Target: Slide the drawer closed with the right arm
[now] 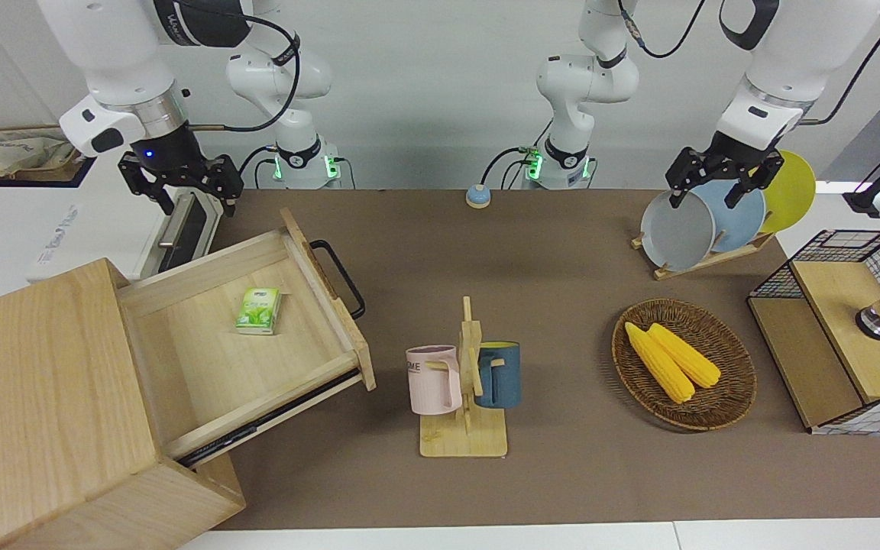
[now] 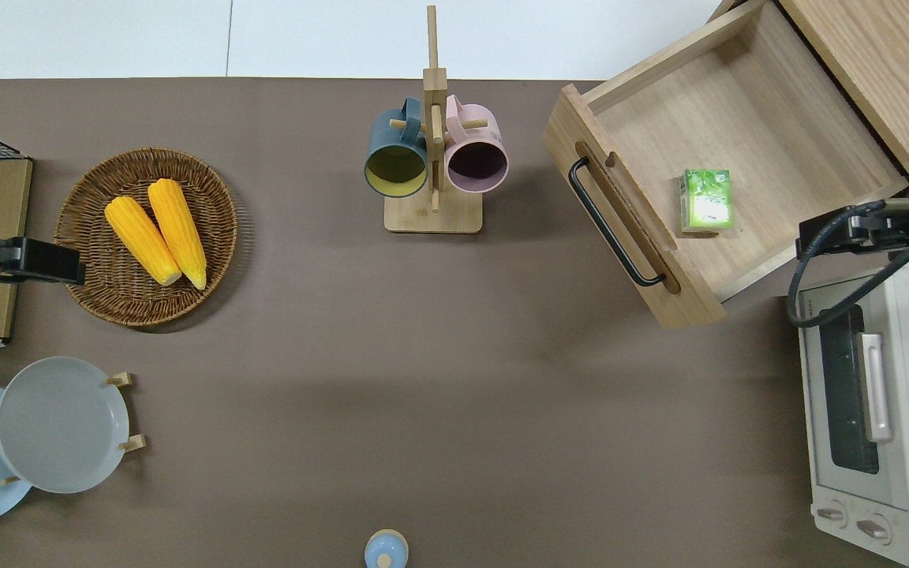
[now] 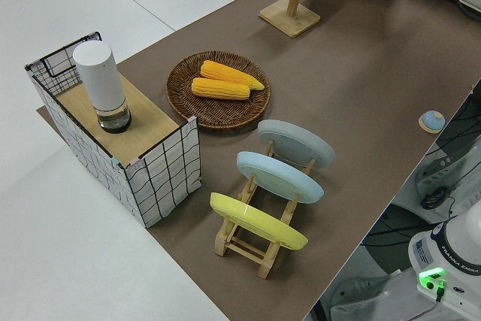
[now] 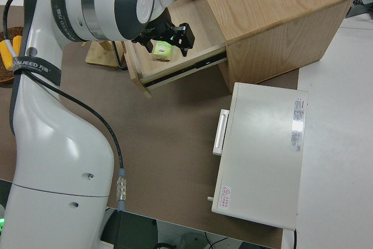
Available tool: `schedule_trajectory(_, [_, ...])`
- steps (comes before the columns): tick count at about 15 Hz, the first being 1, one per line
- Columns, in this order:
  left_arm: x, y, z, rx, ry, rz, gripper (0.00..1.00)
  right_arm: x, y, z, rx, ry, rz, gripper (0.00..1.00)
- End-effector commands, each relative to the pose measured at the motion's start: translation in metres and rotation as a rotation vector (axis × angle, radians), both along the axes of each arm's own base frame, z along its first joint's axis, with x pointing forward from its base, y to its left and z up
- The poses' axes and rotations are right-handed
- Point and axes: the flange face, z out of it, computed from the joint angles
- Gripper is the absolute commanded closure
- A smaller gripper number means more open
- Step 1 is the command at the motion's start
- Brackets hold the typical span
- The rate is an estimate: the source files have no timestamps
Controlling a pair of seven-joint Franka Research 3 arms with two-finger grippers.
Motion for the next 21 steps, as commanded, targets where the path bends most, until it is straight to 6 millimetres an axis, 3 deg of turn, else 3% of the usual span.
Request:
schedule_trajectory(1, [0.004, 0.0, 0.002, 0.016, -0.008, -0.008, 0.0, 0.002, -0.003, 0.003, -0.028, -0.003, 0.013, 0.015])
schedule_trajectory(21, [0.004, 0.0, 0.002, 0.016, -0.008, -0.008, 0.0, 0.002, 0.012, 0.003, -0.009, 0.002, 0.055, 0.015])
